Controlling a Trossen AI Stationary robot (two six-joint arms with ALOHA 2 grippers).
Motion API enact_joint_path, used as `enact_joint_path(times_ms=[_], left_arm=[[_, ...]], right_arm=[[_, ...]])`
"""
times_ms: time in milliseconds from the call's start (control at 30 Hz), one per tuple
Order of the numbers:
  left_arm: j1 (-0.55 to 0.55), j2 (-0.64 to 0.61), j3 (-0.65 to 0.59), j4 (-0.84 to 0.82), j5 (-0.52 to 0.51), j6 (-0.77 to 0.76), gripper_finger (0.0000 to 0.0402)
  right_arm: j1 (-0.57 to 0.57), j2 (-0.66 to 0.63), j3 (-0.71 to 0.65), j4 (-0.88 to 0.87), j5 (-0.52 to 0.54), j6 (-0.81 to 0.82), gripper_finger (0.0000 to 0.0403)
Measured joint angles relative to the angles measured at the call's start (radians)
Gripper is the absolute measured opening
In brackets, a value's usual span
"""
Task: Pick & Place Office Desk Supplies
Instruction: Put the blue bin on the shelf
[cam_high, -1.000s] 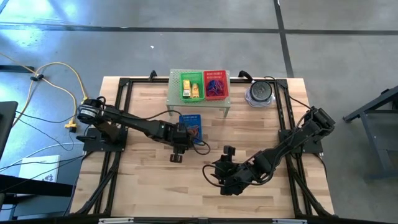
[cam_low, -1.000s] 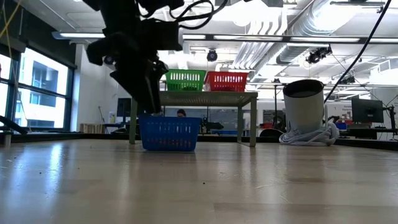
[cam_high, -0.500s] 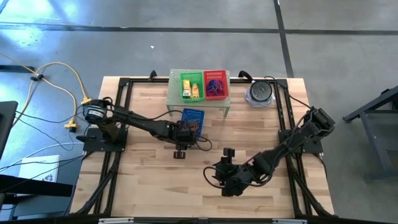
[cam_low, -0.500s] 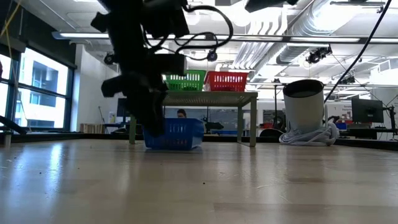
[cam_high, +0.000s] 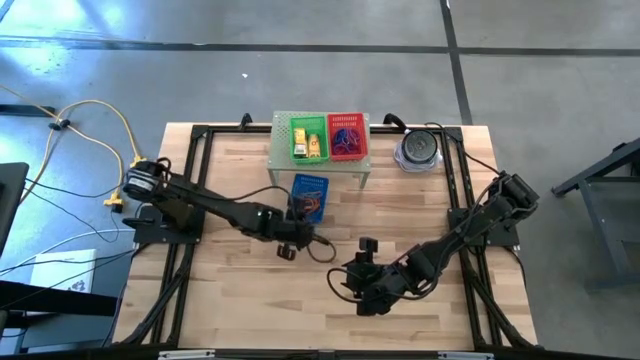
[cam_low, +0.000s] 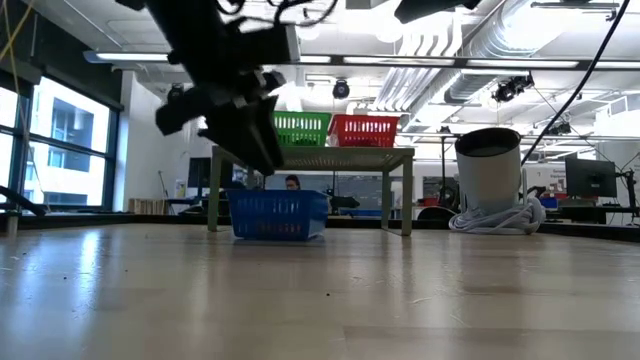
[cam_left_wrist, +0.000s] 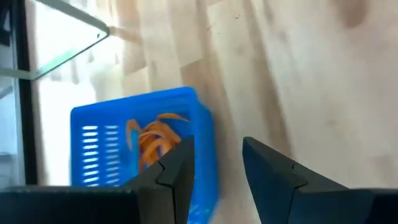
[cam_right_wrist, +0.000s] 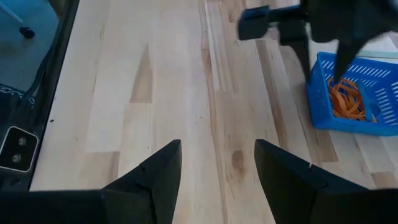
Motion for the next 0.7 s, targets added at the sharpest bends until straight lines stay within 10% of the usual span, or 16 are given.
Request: enact_joint_path(times_ms=[467, 700], left_arm=[[0.230, 0.009, -0.005, 0.003, 0.404, -0.032, 0.0128], [0.240, 0.009, -0.030, 0.005, 0.404, -0.016, 0.0128]], right_arm=[[0.016, 0.000, 0.000, 0.005, -0.022, 0.046, 0.0192], [0.016, 0.000, 0.001, 0.005, -0.022, 0.046, 0.0192]])
